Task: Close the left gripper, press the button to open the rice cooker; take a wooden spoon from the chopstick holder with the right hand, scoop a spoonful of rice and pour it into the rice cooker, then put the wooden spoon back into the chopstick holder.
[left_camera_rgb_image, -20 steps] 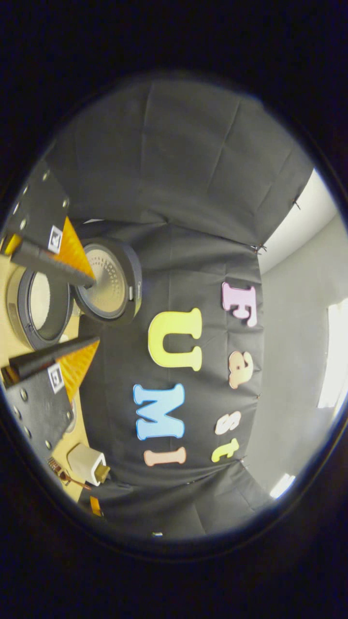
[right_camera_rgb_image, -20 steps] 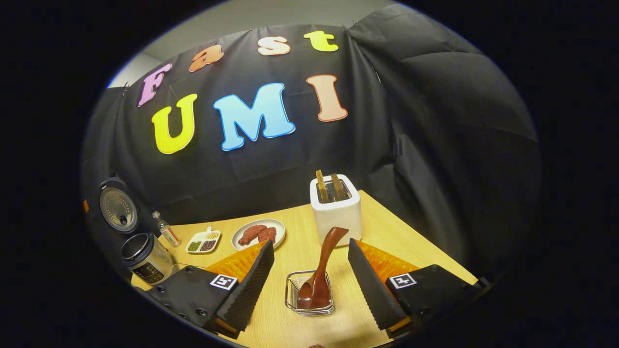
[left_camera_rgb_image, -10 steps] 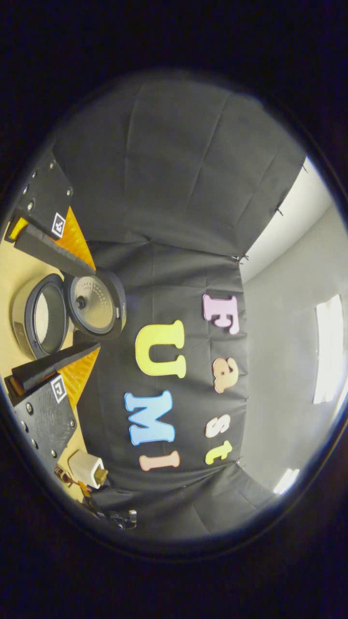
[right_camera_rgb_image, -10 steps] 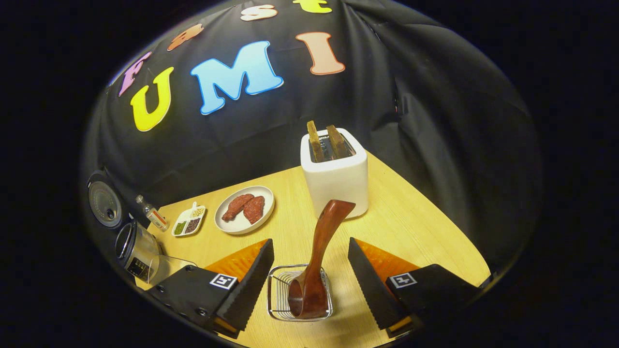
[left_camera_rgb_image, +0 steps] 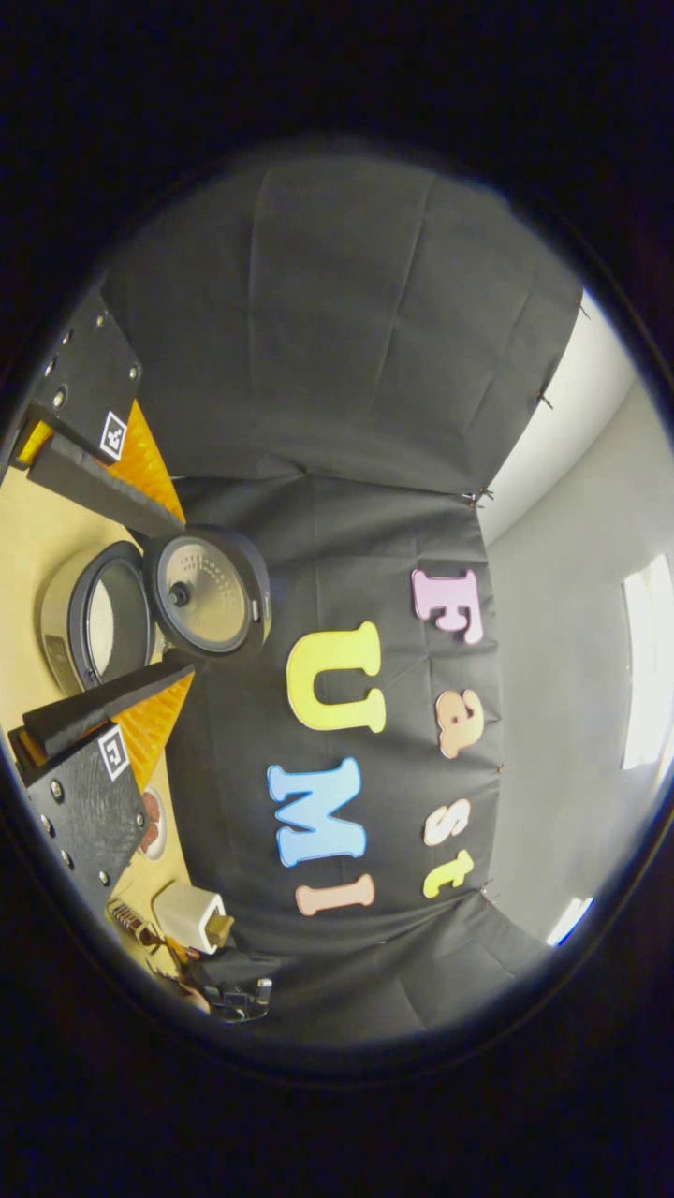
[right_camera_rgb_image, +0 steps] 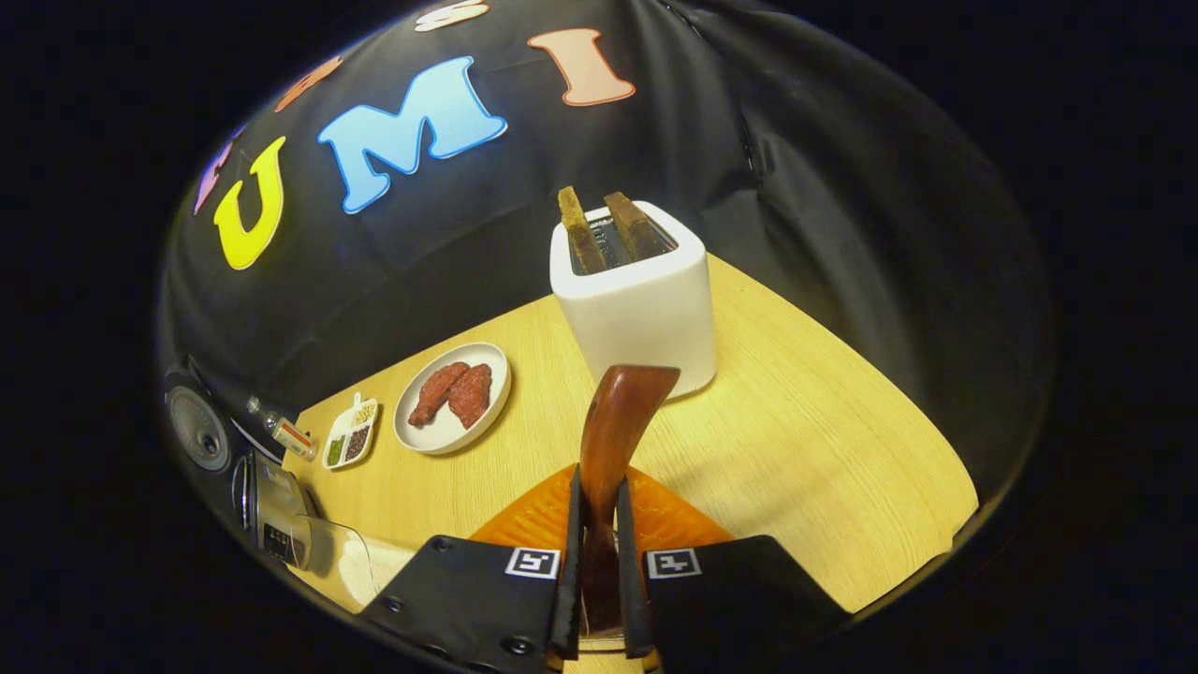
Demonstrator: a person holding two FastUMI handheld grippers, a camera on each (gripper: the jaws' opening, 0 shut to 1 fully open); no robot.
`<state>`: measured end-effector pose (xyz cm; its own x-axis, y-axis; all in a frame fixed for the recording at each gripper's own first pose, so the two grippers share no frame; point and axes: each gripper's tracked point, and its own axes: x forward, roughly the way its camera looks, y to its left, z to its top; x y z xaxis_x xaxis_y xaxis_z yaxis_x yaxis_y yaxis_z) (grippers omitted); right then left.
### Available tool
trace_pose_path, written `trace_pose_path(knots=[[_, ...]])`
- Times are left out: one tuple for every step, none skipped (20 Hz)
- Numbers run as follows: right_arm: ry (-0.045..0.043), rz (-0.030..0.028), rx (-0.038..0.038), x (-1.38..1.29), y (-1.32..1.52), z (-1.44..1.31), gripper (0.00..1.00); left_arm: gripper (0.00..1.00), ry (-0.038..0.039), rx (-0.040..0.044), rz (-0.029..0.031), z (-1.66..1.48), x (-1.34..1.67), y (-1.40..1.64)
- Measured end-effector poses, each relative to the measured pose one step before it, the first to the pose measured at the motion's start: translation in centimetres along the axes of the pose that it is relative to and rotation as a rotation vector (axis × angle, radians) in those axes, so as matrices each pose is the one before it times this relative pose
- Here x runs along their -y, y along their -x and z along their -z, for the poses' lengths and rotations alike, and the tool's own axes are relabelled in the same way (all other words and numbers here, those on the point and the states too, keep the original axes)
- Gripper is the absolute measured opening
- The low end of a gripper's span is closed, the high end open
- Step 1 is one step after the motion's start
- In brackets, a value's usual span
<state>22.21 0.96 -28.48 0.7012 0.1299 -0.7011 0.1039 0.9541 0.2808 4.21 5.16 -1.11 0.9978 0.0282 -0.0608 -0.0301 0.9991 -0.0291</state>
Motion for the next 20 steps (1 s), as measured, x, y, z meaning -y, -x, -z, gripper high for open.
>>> trace_pose_path(knots=[[0.00154,-0.00416,0.01200,-0.057,0.325,-0.311,0.15,0.82,0.00073,-0.00248,0.00546,0.122,0.064,-0.222],[0.00257,-0.00906,0.01512,-0.447,0.504,-0.178,0.10,0.82,0.00440,-0.00370,0.00348,-0.057,0.060,-0.090],[0.00594,-0.00563,0.01970,-0.327,0.735,-0.471,0.10,0.82,0.00732,-0.00270,0.00399,0.244,0.019,-0.158],[0.01077,0.00016,0.02775,-0.203,0.736,-0.703,0.10,0.82,0.00742,-0.00343,0.00291,0.131,0.089,-0.153],[0.00912,-0.00662,0.03096,-0.414,0.891,-0.850,0.14,0.82,0.00355,-0.00393,0.00131,0.238,-0.078,-0.138],[0.01202,-0.00494,0.02725,-0.333,0.808,-0.829,0.06,0.82,-0.00088,-0.00309,-0.00064,0.198,-0.069,-0.129],[0.01161,-0.00319,0.02871,-0.296,0.975,-0.863,0.10,0.82,-0.00105,-0.00257,0.00077,0.158,-0.043,-0.239],[0.01441,-0.00270,0.02533,-0.482,0.949,-0.878,0.10,0.82,0.00038,-0.00444,0.00296,0.126,0.117,-0.131],[0.01595,-0.00441,0.02648,-0.552,0.853,-0.921,0.10,0.82,0.00113,-0.00405,0.00210,0.289,-0.038,0.028],[0.01459,-0.00612,0.02931,-0.647,0.787,-0.936,0.10,0.82,0.00013,-0.00296,-0.00165,0.202,-0.144,-0.077],[0.01512,-0.00958,0.02422,-0.920,0.550,-0.708,0.10,0.82,0.00202,-0.00458,0.00151,0.132,-0.094,-0.105],[0.01103,-0.01214,0.02117,-0.937,0.567,-0.649,0.10,0.82,0.00425,-0.00795,0.00287,0.229,-0.007,-0.141],[0.00841,-0.01294,0.01412,-1.035,0.621,-0.428,0.10,0.82,0.00253,-0.00632,0.00454,0.470,-0.017,-0.161],[0.00560,-0.01556,0.01634,-1.148,0.435,-0.446,0.10,0.82,-0.00242,-0.00415,0.00266,0.284,-0.015,-0.167],[0.00527,-0.01790,0.01646,-1.286,0.281,-0.367,0.10,0.82,-0.00579,-0.00285,-0.00076,0.272,-0.211,-0.192],[0.00626,-0.01956,0.01378,-1.319,0.330,-0.177,0.10,0.82,-0.00506,-0.00403,-0.00004,0.350,-0.091,-0.092],[0.01012,-0.02200,0.01342,-1.407,0.115,-0.143,0.10,0.82,-0.00215,-0.00480,0.00147,0.172,-0.138,-0.210],[0.01391,-0.02004,0.00720,-1.326,-0.112,0.156,0.10,0.82,0.00043,-0.00676,0.00257,0.397,-0.220,-0.192],[0.01288,-0.01562,0.00460,-1.207,-0.085,0.278,0.10,0.82,0.00190,-0.00441,0.00257,0.213,-0.146,-0.202],[0.01150,-0.01630,0.00134,-1.146,-0.162,0.486,0.10,0.82,-0.00099,-0.00480,-0.00077,0.357,-0.328,-0.167]])
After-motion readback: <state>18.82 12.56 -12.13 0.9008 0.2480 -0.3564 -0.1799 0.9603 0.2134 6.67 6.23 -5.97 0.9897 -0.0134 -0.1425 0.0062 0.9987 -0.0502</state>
